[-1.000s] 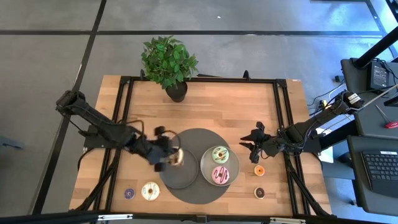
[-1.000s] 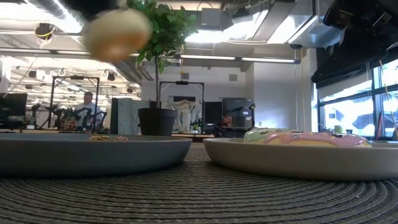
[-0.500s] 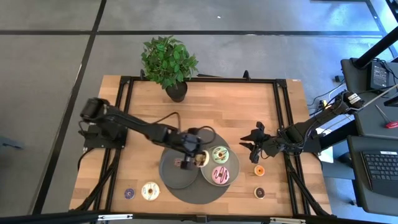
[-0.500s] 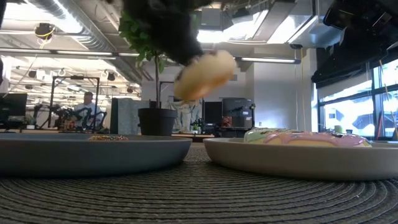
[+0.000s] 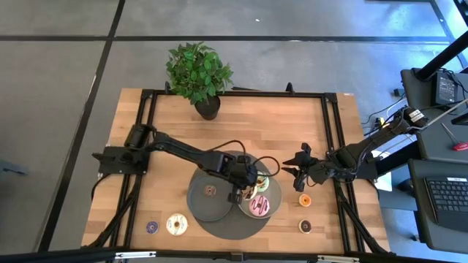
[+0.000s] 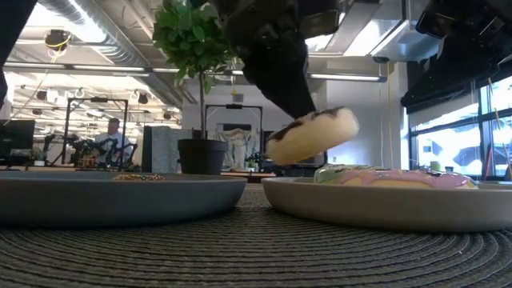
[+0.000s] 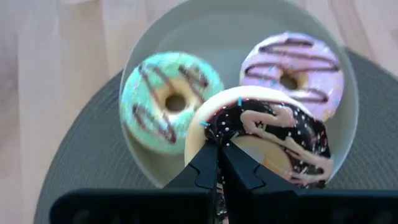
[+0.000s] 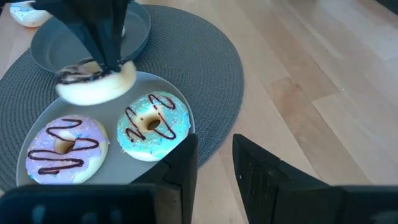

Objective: Pick & Place donuts
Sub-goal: Put the black donut on the light gray plate

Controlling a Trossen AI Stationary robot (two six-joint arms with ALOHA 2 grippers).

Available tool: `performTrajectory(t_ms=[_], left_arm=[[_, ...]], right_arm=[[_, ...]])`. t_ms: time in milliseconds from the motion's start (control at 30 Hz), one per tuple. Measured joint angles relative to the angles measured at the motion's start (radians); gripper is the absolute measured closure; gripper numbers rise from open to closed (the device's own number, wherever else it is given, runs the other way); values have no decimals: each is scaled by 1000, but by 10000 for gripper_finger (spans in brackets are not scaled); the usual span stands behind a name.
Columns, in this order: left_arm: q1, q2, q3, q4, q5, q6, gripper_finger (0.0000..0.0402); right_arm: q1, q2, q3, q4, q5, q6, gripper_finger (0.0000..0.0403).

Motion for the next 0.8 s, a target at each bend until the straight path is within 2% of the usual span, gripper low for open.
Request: performTrajectory(t_ms=[533, 800], left_arm=[[-28, 46, 3, 33, 21, -37, 398], [-26, 59, 3, 25, -18, -48, 382]], right_arm=[[0, 0, 0, -1, 0, 3, 299], [0, 1, 0, -6, 0, 4, 299]])
